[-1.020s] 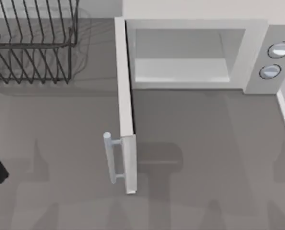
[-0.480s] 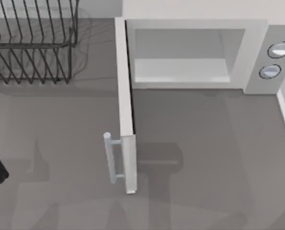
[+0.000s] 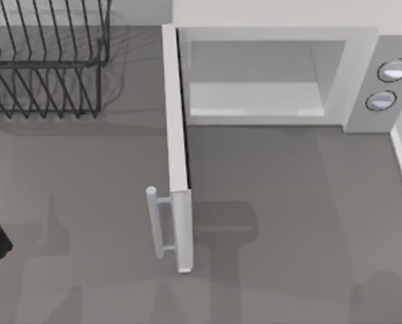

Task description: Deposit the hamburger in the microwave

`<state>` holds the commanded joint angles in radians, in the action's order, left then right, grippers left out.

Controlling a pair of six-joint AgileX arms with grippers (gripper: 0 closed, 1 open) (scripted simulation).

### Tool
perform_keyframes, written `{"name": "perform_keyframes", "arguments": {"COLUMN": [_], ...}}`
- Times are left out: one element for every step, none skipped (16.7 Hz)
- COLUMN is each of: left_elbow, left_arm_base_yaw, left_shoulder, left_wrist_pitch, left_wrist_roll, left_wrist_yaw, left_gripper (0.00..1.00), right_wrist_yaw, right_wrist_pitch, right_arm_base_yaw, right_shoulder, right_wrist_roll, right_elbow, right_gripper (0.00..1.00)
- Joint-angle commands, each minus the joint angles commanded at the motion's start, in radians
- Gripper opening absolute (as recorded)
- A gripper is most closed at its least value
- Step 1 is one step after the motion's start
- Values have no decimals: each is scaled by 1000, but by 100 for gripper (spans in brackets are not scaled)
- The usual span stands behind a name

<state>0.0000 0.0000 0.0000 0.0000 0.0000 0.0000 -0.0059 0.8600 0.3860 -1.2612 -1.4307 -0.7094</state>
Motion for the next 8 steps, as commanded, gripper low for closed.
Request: {"name": "perform_keyframes", "arguments": {"left_elbow": [0,0,0,0,0,0,0,0], "left_arm_base_yaw": [0,0,0,0,0,0,0,0], "left_shoulder": [0,0,0,0,0,0,0,0], "left_wrist_pitch": [0,0,0,0,0,0,0,0], "left_wrist_roll": [0,0,0,0,0,0,0,0], "left_wrist_yaw": [0,0,0,0,0,0,0,0], "left_gripper": [100,100,100,100,100,100,100,100], "right_wrist_yaw": [0,1,1,2,2,2,2,2], "right_wrist_pitch": [32,58,79,95,105,110,110,110], "right_arm_base_yaw": [15,28,39,47,52,55,55,55], "right_shoulder": [-47,-88,-121,-147,-163,-170,-170,-170], "right_wrist_roll": [-56,-104,-144,-174,-194,-203,-203,-203], "right_elbow": [-31,-58,-82,-100,-112,-118,-118,-118], "right_gripper": [100,100,100,100,100,100,100,100]}}
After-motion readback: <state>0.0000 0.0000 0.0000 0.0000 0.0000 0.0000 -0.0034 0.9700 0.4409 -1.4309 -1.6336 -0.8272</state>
